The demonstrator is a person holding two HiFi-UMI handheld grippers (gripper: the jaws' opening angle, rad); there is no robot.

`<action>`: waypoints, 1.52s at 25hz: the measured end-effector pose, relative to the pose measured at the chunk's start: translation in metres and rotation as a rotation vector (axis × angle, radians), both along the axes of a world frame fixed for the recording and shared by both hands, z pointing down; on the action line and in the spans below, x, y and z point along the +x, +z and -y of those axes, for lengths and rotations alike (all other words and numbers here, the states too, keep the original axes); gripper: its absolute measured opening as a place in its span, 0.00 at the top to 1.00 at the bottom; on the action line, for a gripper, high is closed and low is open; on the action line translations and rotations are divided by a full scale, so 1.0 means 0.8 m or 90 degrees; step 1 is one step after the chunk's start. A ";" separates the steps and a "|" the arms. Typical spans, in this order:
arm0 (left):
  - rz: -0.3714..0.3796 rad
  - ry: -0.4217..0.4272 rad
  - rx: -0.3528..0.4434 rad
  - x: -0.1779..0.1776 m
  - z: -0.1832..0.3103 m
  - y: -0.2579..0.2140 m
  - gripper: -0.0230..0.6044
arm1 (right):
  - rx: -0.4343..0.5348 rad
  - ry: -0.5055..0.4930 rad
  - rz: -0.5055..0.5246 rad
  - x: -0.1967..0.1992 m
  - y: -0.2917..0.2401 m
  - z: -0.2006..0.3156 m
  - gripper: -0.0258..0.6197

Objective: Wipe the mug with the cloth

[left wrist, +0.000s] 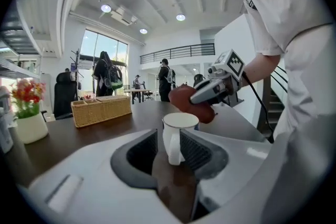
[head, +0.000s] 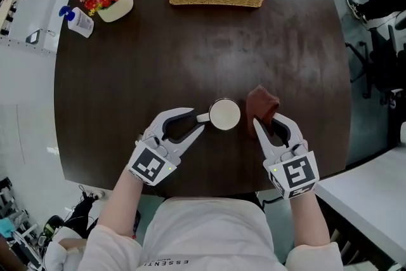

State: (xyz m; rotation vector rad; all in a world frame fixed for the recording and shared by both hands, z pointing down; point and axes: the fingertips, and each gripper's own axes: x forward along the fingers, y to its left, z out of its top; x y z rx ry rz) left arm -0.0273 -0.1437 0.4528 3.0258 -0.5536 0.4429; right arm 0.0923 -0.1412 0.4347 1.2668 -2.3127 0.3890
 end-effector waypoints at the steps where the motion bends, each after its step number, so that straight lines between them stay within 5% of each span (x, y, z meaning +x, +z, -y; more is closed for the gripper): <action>1: -0.009 -0.020 0.012 -0.005 0.003 -0.013 0.78 | 0.006 0.011 -0.003 0.000 -0.004 -0.001 0.83; 8: 0.014 -0.170 0.143 -0.035 -0.007 -0.119 0.80 | 0.072 0.133 -0.016 0.007 -0.061 -0.026 0.83; 11: 0.011 -0.217 0.191 -0.046 -0.028 -0.168 0.95 | 0.107 0.149 -0.022 0.005 -0.088 -0.049 0.83; 16: -0.084 -0.327 0.094 -0.060 -0.077 -0.197 0.96 | 0.135 0.146 -0.013 0.003 -0.120 -0.096 0.83; 38: -0.091 -0.413 0.179 0.007 -0.416 -0.258 0.96 | 0.206 0.131 0.034 0.037 -0.172 -0.419 0.83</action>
